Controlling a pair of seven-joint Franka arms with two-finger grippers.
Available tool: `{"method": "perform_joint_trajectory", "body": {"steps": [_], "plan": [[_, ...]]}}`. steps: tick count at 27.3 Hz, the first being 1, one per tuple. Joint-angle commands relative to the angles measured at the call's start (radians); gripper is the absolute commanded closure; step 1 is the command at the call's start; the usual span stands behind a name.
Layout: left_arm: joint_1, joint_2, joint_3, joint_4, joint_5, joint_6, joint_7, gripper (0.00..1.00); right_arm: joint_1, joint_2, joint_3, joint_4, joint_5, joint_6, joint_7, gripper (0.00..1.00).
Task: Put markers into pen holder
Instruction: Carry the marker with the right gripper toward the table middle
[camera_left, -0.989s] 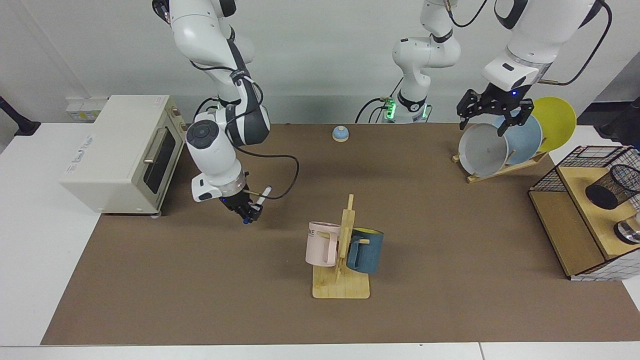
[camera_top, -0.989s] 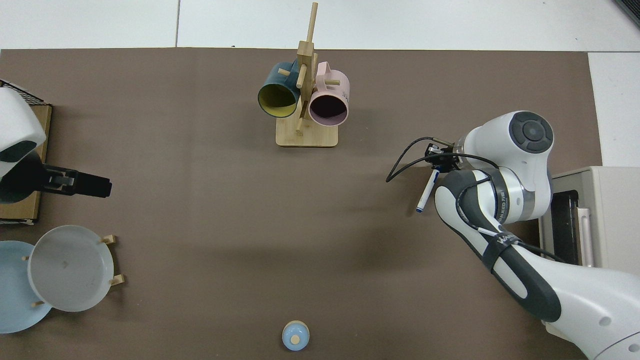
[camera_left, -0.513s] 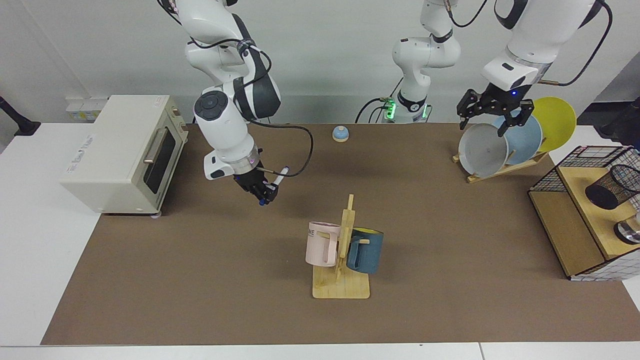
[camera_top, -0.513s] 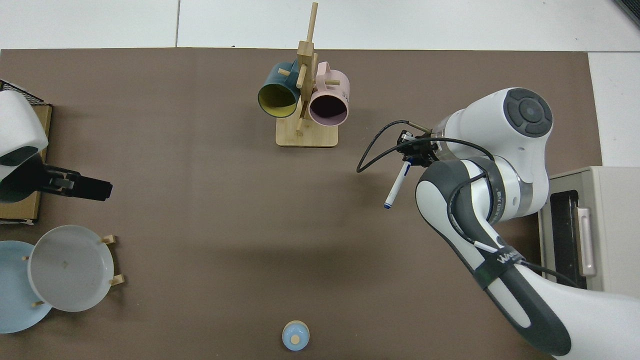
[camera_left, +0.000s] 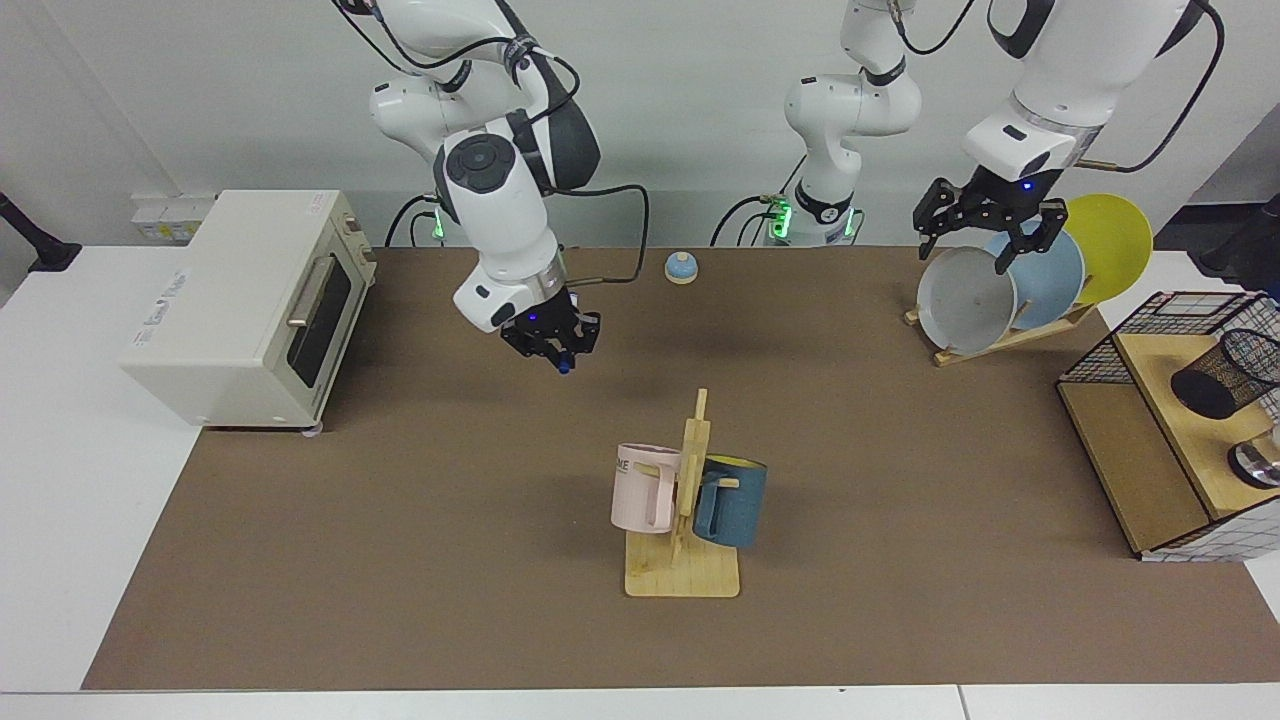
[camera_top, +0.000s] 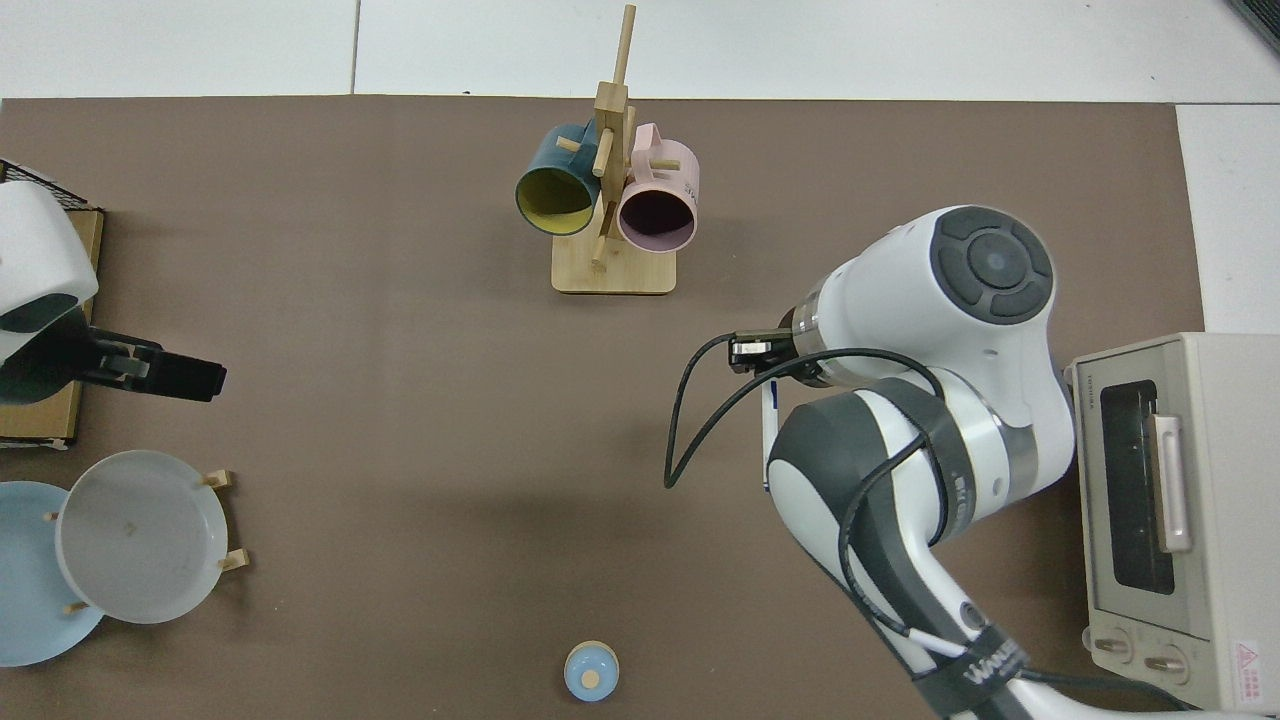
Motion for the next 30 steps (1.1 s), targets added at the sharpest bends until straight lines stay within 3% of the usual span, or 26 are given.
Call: {"method": "perform_joint_trajectory", "body": {"steps": [1, 8, 18, 24, 30], "plan": [[-0.016, -0.014, 0.012, -0.017, -0.01, 0.016, 0.035, 0.0, 0.035, -0.02, -0.003, -0.005, -0.023, -0.025, -0.063, 1.0], [-0.016, -0.014, 0.012, -0.017, -0.01, 0.016, 0.09, 0.0, 0.058, -0.017, 0.009, 0.011, 0.006, -0.024, -0.018, 1.0], [-0.029, -0.014, -0.003, -0.018, -0.013, 0.016, 0.188, 0.0, 0.097, -0.002, 0.015, 0.087, 0.094, -0.007, 0.509, 1.0], [-0.065, -0.016, -0.003, -0.018, -0.013, 0.016, 0.305, 0.0, 0.097, -0.01, 0.015, 0.09, 0.135, -0.008, 0.693, 1.0], [-0.091, -0.019, -0.006, -0.02, -0.022, 0.015, 0.435, 0.0, 0.11, -0.014, 0.02, 0.138, 0.132, -0.021, 1.047, 1.0]]}}
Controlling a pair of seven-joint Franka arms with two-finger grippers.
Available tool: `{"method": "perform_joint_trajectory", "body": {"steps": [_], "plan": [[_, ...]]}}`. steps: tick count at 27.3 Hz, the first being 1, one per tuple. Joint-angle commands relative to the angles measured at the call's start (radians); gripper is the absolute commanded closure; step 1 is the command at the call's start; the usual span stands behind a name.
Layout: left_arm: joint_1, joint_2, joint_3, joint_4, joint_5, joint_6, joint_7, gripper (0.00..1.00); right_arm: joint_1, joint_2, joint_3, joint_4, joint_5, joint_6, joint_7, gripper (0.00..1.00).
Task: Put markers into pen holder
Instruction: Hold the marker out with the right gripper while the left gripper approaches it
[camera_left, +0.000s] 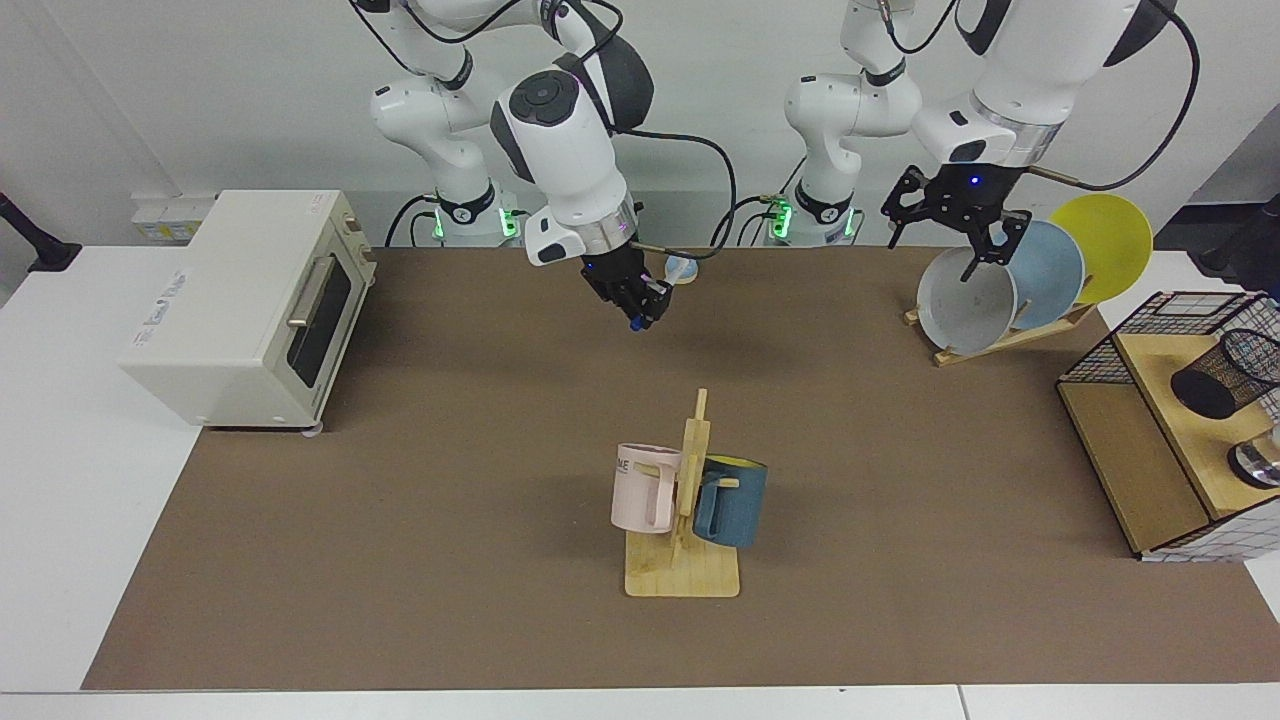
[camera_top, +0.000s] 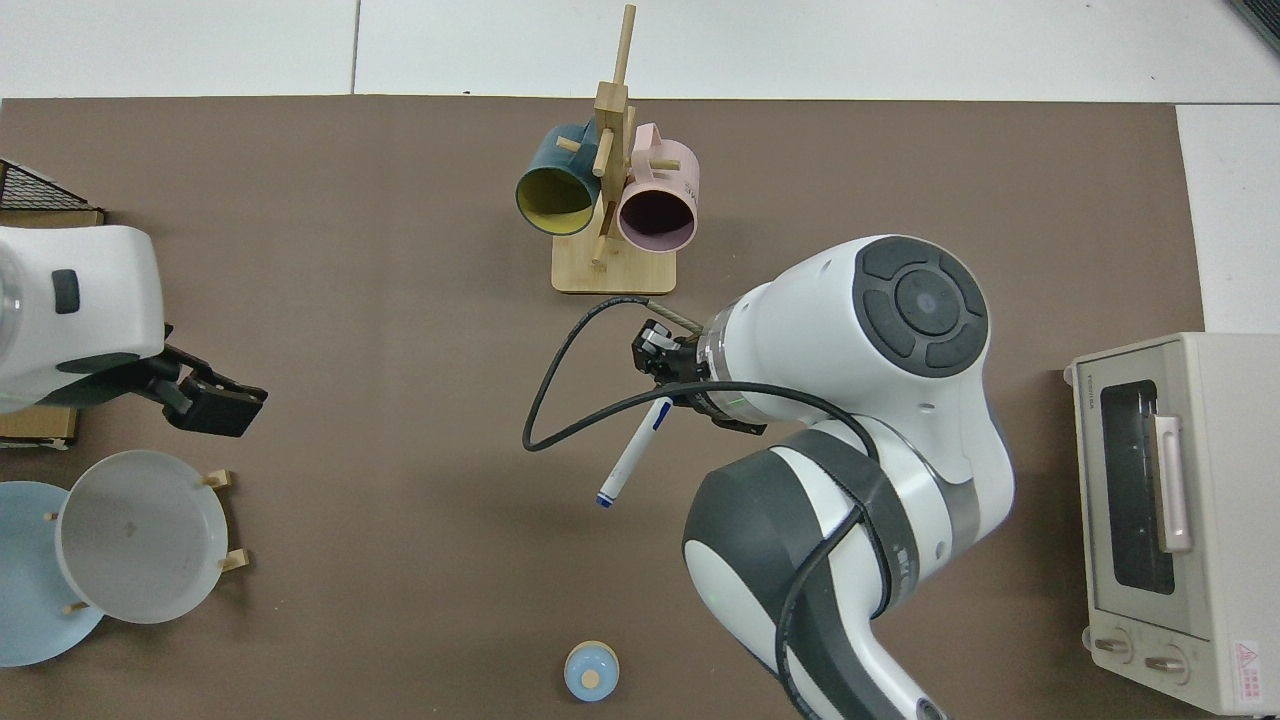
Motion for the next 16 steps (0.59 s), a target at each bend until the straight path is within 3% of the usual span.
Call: {"method": "perform_joint_trajectory", "body": {"steps": [1, 11, 16], "plan": [[-0.037, -0.019, 0.013, -0.02, -0.024, 0.013, 0.112, 0.0, 0.028, -0.002, 0.002, 0.062, 0.009, -0.02, 0.292, 1.0], [-0.038, -0.022, -0.004, -0.026, -0.094, 0.023, 0.173, 0.0, 0.082, -0.01, 0.0, 0.067, -0.095, -0.026, 0.627, 1.0], [-0.04, -0.024, -0.05, -0.028, -0.102, 0.028, 0.178, 0.0, 0.094, -0.011, -0.001, 0.069, -0.111, -0.046, 0.723, 1.0]]}}
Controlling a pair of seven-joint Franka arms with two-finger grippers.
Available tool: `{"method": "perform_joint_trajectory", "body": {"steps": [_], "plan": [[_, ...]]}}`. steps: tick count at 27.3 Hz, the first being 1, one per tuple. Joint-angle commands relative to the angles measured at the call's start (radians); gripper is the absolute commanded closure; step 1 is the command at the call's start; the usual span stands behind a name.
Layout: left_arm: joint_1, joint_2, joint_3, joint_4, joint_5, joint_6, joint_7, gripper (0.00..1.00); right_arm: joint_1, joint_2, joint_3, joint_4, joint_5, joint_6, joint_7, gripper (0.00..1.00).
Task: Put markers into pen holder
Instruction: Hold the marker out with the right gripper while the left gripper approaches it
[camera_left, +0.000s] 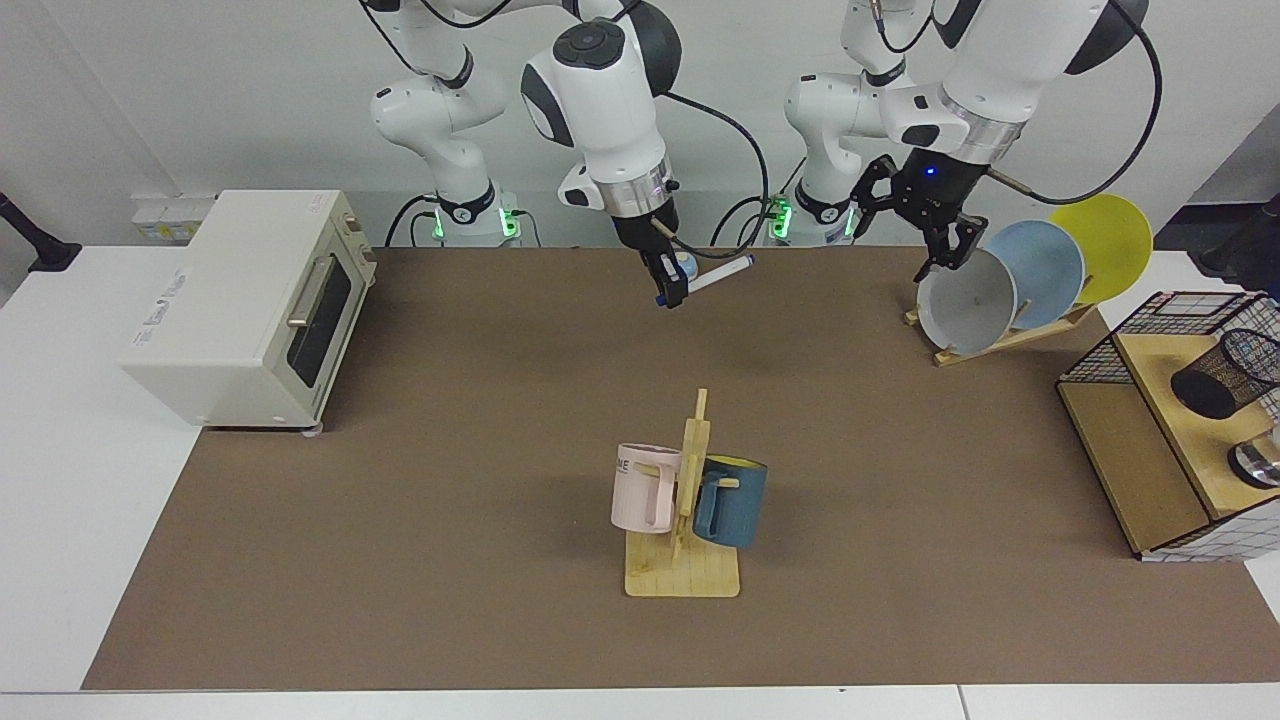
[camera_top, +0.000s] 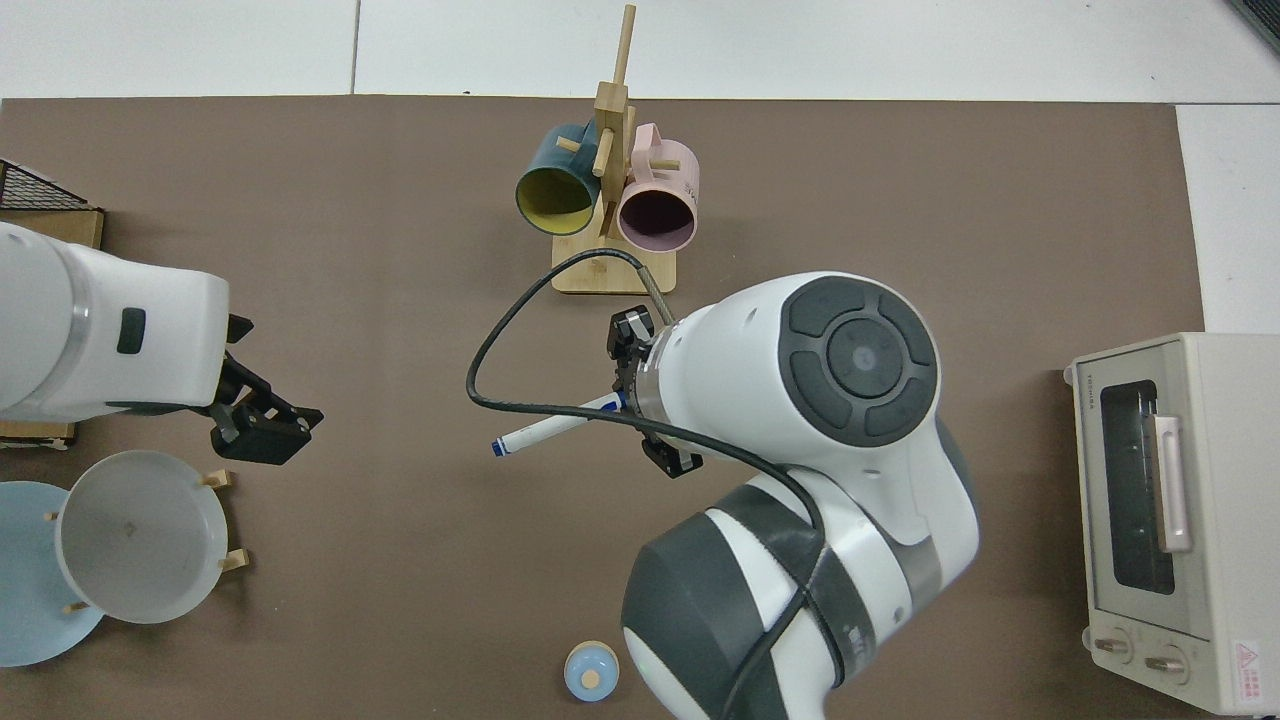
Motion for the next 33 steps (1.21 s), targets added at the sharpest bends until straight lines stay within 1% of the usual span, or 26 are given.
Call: {"method": "perform_joint_trajectory", "body": {"steps": [1, 4, 6, 13, 15, 18, 21, 23, 25, 27, 33], "plan": [[-0.015, -0.025, -0.042, -0.028, -0.018, 0.023, 0.02, 0.0, 0.015, -0.007, -0.003, 0.013, -0.037, -0.039, 0.12, 1.0], [-0.015, -0.025, -0.068, -0.028, -0.018, 0.027, 0.053, 0.0, 0.029, -0.007, -0.003, 0.016, -0.058, -0.042, 0.176, 1.0], [-0.023, -0.028, -0.08, -0.031, -0.019, 0.034, 0.108, 0.0, 0.031, -0.007, -0.003, 0.017, -0.06, -0.046, 0.196, 1.0], [-0.043, -0.059, -0.082, -0.092, -0.019, 0.104, 0.299, 0.0, 0.046, -0.007, 0.0, 0.019, -0.057, -0.092, 0.203, 1.0], [-0.046, -0.065, -0.084, -0.106, -0.021, 0.113, 0.311, 0.0, 0.049, -0.006, 0.001, 0.028, -0.052, -0.097, 0.203, 1.0], [-0.069, -0.067, -0.084, -0.116, -0.021, 0.115, 0.326, 0.0, 0.054, -0.003, 0.001, 0.052, -0.043, -0.115, 0.205, 1.0], [-0.069, -0.074, -0.087, -0.13, -0.022, 0.115, 0.343, 0.0, 0.055, -0.001, 0.0, 0.063, -0.038, -0.111, 0.212, 1.0], [-0.078, -0.076, -0.087, -0.139, -0.037, 0.115, 0.351, 0.0, 0.06, 0.003, 0.003, 0.074, -0.017, -0.105, 0.223, 1.0], [-0.079, -0.085, -0.087, -0.155, -0.048, 0.115, 0.353, 0.0, 0.06, 0.003, 0.003, 0.076, -0.003, -0.099, 0.223, 1.0], [-0.092, -0.096, -0.087, -0.178, -0.057, 0.12, 0.353, 0.01, 0.06, 0.005, 0.003, 0.076, 0.0, -0.092, 0.223, 1.0], [-0.096, -0.117, -0.087, -0.219, -0.091, 0.143, 0.343, 0.01, 0.06, 0.006, 0.004, 0.074, 0.001, -0.086, 0.229, 1.0]]}}
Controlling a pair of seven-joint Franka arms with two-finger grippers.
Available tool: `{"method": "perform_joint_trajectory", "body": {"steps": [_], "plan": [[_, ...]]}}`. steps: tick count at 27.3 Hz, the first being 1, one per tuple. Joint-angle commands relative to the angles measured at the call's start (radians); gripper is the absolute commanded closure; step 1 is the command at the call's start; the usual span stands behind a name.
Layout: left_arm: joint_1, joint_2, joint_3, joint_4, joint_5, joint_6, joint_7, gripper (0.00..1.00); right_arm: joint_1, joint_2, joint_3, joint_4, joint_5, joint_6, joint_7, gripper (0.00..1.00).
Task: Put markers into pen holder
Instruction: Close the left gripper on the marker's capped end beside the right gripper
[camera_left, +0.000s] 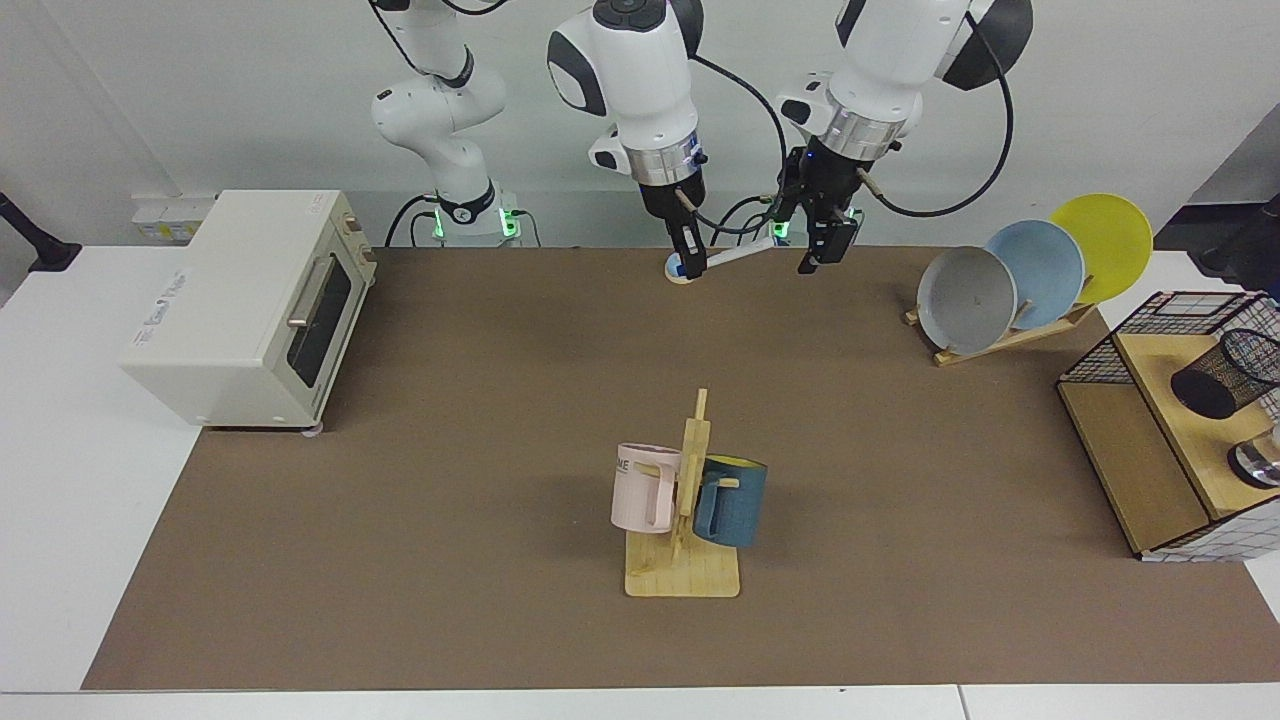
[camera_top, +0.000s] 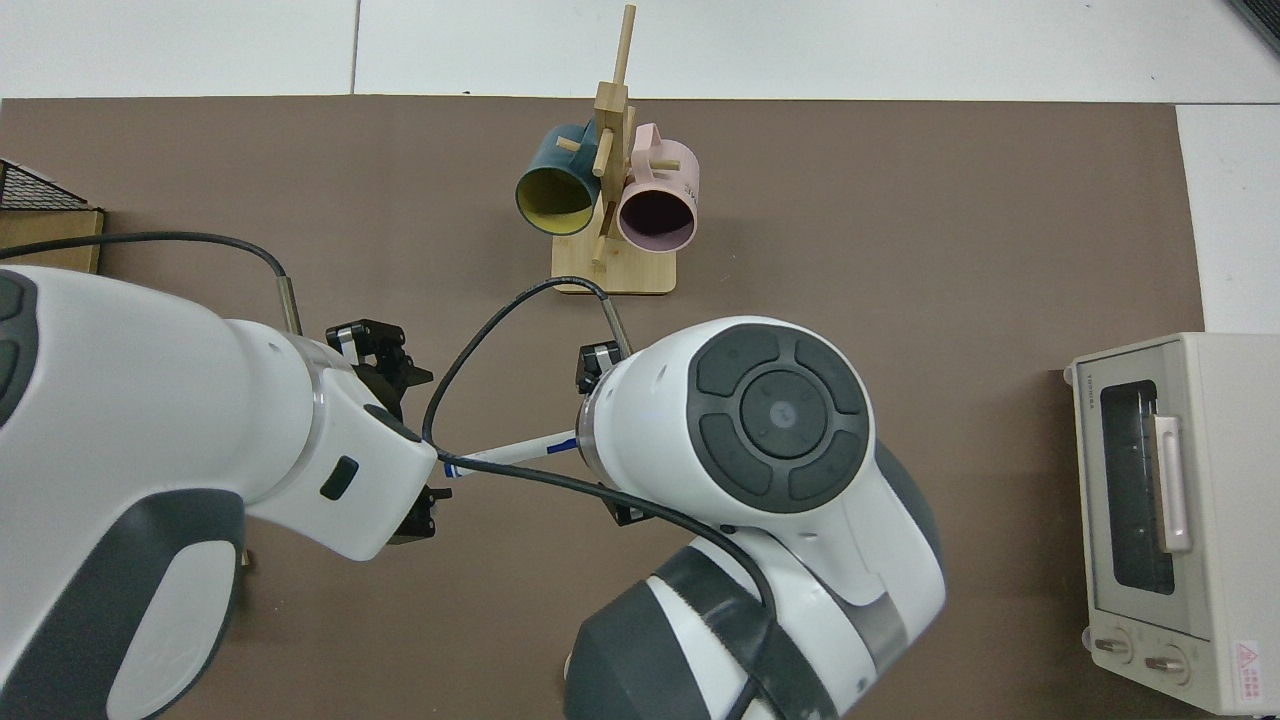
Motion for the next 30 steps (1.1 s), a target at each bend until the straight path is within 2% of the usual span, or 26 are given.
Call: {"method": "perform_joint_trajectory", "body": {"steps": [1, 4, 11, 19, 24, 30], "plan": [[-0.024, -0.054, 0.015, -0.077, -0.029, 0.045, 0.011, 0.01, 0.0, 0.007, 0.004, 0.016, 0.014, -0.002, 0.03, 1.0], [-0.035, -0.054, 0.015, -0.084, -0.029, 0.045, 0.006, 0.02, 0.0, 0.007, 0.002, 0.016, 0.031, 0.0, 0.033, 1.0], [-0.066, -0.06, 0.013, -0.109, -0.029, 0.059, -0.031, 0.13, 0.0, 0.006, 0.004, 0.015, 0.046, 0.014, 0.032, 1.0], [-0.066, -0.06, 0.013, -0.109, -0.029, 0.061, -0.045, 0.38, 0.0, 0.006, 0.004, 0.015, 0.044, 0.012, 0.032, 1.0], [-0.066, -0.06, 0.013, -0.109, -0.029, 0.053, -0.046, 0.49, 0.0, 0.004, 0.004, 0.013, 0.044, 0.014, 0.029, 1.0], [-0.066, -0.06, 0.013, -0.109, -0.029, 0.052, -0.046, 0.51, -0.002, -0.001, 0.002, 0.01, 0.035, 0.015, 0.027, 1.0]]}}
